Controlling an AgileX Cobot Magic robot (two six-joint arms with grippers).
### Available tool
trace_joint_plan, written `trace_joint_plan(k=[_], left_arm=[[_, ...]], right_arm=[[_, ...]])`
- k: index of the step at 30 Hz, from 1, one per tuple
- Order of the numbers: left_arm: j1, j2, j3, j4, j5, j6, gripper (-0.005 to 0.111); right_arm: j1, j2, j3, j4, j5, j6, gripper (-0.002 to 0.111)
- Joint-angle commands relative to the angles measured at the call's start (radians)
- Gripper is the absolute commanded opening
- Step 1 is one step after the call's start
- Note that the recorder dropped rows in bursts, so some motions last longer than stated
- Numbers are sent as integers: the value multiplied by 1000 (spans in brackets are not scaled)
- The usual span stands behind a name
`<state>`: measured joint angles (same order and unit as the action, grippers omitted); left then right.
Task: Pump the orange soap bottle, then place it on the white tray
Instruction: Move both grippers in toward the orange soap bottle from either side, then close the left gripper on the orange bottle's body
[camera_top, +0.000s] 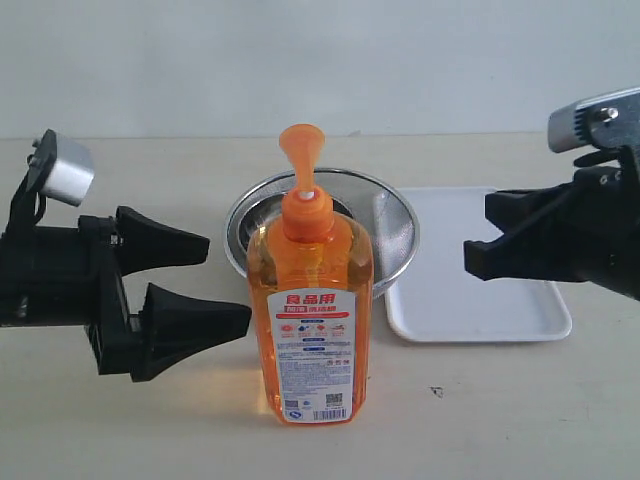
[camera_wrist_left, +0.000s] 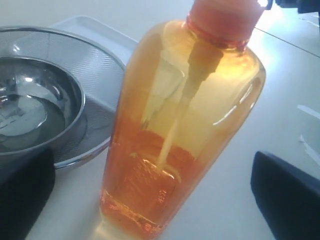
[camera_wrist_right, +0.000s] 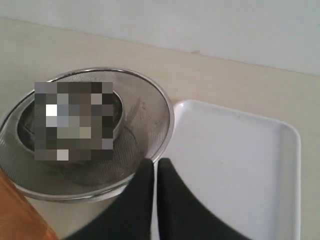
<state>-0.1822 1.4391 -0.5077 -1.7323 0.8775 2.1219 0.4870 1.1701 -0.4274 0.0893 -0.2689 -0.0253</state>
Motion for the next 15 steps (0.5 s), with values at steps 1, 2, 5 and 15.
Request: trace_joint_plan(k=[1, 2, 5, 15], left_arm=[[-22, 26, -16, -12, 21, 10, 100], [-31, 41, -22, -12, 21, 10, 100], [-62, 98, -64, -12, 21, 10, 100], [-83, 222, -176, -12, 131, 10, 100]], right_arm=[[1, 59, -29, -32, -16, 1, 0], [1, 66, -34, -45, -16, 1, 0], [1, 75, -42, -104, -16, 45, 0], [95, 75, -42, -615, -28, 385, 0]])
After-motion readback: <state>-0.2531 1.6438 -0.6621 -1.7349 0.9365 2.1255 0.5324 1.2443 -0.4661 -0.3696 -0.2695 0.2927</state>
